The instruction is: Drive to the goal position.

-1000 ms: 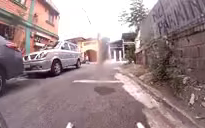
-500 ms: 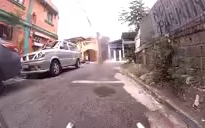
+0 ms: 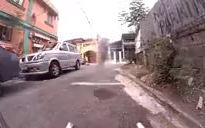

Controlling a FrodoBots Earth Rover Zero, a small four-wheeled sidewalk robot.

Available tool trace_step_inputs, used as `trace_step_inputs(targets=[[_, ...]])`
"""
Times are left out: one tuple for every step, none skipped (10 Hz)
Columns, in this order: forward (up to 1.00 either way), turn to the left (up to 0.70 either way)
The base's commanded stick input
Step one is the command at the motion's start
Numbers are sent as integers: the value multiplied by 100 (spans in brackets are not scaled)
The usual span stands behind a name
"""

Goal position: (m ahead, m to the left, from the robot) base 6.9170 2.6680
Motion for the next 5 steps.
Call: trace_step_inputs(targets=[[22, 0], [22, 0], [22, 0], [21, 0], [21, 0]])
